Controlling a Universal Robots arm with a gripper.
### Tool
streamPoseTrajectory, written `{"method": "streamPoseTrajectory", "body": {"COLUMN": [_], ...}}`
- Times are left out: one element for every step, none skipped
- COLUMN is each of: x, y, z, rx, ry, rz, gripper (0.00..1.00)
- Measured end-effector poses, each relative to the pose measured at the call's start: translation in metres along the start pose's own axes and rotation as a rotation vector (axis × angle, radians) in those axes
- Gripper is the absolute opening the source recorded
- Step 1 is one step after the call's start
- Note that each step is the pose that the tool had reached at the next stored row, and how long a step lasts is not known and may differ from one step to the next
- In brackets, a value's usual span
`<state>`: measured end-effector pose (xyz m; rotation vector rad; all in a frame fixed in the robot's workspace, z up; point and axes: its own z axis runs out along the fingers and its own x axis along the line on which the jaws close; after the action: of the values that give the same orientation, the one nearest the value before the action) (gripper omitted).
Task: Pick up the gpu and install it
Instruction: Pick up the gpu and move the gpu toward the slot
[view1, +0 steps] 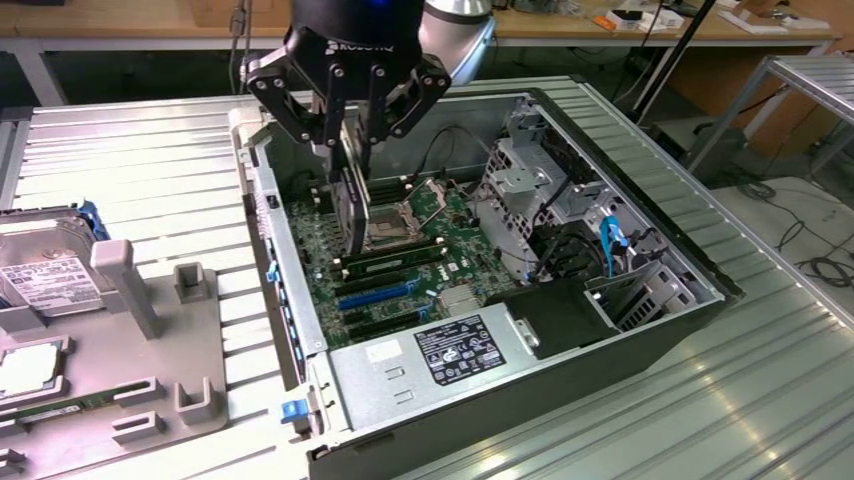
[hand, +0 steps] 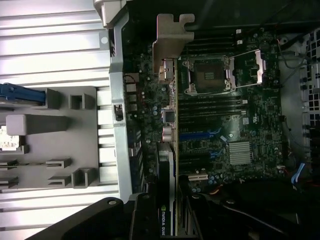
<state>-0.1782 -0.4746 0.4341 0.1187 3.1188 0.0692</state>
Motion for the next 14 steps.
{"method": "streamPoseTrajectory", "body": {"x": [-0.002,-0.004,-0.006,-0.007,-0.011,-0.014,-0.016,-0.018,-0.02,-0.021,-0.023,-0.025,-0.027,-0.029], "y": [0.0001,0.0003,0.0004,0.0005,0.0009,0.0011,0.0012,0.0014,0.0015,0.0016,0.0017,0.0019,0.002,0.0022], "z": [0.0,0.0,0.0001,0.0002,0.0002,0.0003,0.0003,0.0004,0.0004,0.0005,0.0005,0.0005,0.0005,0.0006], "rx": [0.0,0.0001,0.0001,0.0,0.0001,0.0,0.0001,0.0001,0.0001,0.0,0.0,0.0,0.0001,0.0], "ry": [0.0,0.0001,0.0001,0.0,0.0,0.0,0.0,0.0,0.0001,0.0,0.0,0.0,0.0,0.0], "rz": [0.0,0.0,0.0,0.0,0.0,0.0,0.0,0.0,0.0,0.0,0.0,0.0,0.0,0.0], "gripper": [0.27,0.27,0.27,0.27,0.27,0.27,0.27,0.27,0.27,0.27,0.27,0.27,0.27,0.27]}}
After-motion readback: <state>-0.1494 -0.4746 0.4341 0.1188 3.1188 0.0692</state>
